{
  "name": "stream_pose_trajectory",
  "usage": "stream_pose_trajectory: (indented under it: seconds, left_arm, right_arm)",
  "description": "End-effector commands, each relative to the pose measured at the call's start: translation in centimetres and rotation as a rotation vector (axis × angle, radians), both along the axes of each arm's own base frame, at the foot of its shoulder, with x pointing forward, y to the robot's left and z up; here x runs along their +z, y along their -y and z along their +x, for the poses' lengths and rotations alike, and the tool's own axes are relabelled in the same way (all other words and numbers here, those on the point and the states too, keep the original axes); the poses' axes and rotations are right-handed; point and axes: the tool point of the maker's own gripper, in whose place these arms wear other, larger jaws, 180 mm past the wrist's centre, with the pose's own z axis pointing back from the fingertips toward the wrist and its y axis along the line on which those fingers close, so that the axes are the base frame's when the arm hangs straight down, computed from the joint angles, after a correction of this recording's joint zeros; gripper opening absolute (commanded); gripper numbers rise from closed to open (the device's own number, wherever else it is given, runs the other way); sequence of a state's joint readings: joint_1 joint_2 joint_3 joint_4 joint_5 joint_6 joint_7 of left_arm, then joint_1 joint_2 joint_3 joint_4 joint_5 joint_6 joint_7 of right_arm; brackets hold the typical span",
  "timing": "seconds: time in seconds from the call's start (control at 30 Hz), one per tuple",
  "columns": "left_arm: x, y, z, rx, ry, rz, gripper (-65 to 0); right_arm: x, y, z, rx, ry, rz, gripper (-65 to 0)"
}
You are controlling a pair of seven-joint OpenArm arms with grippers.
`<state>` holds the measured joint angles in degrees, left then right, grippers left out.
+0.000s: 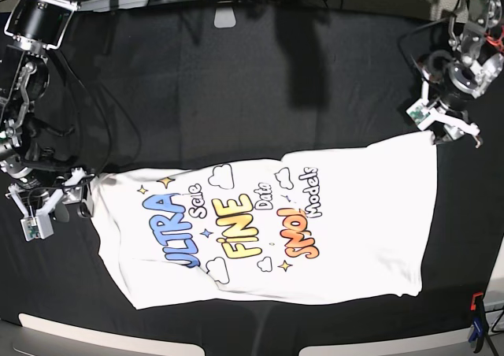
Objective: Layout the t-shirt on the table in an organized manner, then fold the t-shirt properly
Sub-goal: 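Grasp the shirt hem corner with the left gripper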
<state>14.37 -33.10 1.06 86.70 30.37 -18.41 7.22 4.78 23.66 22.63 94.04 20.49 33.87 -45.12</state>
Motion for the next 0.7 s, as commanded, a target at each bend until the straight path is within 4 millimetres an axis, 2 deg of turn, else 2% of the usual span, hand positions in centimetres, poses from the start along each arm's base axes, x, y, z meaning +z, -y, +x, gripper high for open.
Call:
stream_pose_trajectory:
  seconds: [0.0,0.1,0.17,0.43,0.53,0.67]
  left_arm:
    - [1.2,-1.0,1.3,-0.002,0.042,0.027,-37.5]
    - [1.2,-1.7,2.2,0.006,0.048,0.037,-37.5]
    - [1.1,-1.5,2.5,-0.012,0.048,0.019,-37.9]
    - [0.4,0.3,1.7,-0.099,-0.02,-0.041,-51.2]
    - [0.6,0.9,1.8,-0.124,-0.007,-0.066,-64.7]
    - [0.8,1.1,1.8,-0.119,-0.003,-0.084,-65.0]
  right_arm:
    - [2.1,0.2,0.7,0.008,0.061,-0.009,-35.6]
    - [2.1,0.2,0.7,0.008,0.063,-0.009,-35.6]
    - [2.1,0.2,0.7,0.008,0.063,-0.009,-35.6]
    - [2.1,0.2,0.7,0.008,0.063,-0.009,-35.6]
    - [2.1,0.2,0.7,0.008,0.063,-0.009,-35.6]
    - [2.1,0.2,0.7,0.008,0.063,-0.009,-35.6]
